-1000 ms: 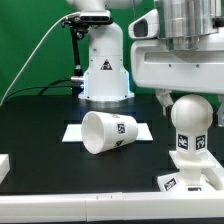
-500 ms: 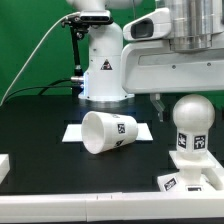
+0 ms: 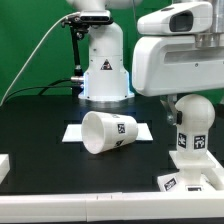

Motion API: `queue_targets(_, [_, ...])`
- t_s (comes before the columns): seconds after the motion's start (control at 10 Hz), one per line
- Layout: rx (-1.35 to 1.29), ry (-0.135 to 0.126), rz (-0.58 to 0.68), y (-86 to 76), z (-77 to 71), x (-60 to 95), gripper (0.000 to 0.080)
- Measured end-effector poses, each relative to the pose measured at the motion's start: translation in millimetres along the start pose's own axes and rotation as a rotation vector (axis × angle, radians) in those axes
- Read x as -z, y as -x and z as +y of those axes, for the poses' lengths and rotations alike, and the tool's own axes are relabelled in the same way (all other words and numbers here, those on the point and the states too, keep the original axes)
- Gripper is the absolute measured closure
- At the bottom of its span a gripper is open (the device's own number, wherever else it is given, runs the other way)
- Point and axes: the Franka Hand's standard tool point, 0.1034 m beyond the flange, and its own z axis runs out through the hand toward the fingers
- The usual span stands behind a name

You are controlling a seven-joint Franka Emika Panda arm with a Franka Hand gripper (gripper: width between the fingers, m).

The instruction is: Assemble lamp

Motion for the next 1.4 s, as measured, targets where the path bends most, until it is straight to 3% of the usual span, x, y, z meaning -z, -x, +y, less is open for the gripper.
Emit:
queue_targets(0.5, [0.171,-0.006,-0.015,5.6,-0.6,-4.0,0.0101])
queue_targets(0.6, [0.153,-0.006,-0.015,5.6,-0.5,-4.2,0.0187])
queue_targets(0.7, [0.125,-0.007,-0.015,5.6,-0.7,-4.2,0.0187])
queue_targets(0.8, [0.057,-0.006,-0.015,5.6,-0.6,-4.3,0.0228])
queue_targets(1.0, [-0.095,0.000,-0.004,3.7,-0.8,-4.5,0.0228])
queue_targets(1.2, [-0.413,0.017,0.063,-1.8,-1.0,-3.0,0.0228])
queue_targets(1.3, [-0.587,0.013,0.084,0.4,0.7,-3.8,0.0228])
queue_targets(1.4, [-0.741,-0.010,0.106,1.6,5.8,-5.3,0.0226])
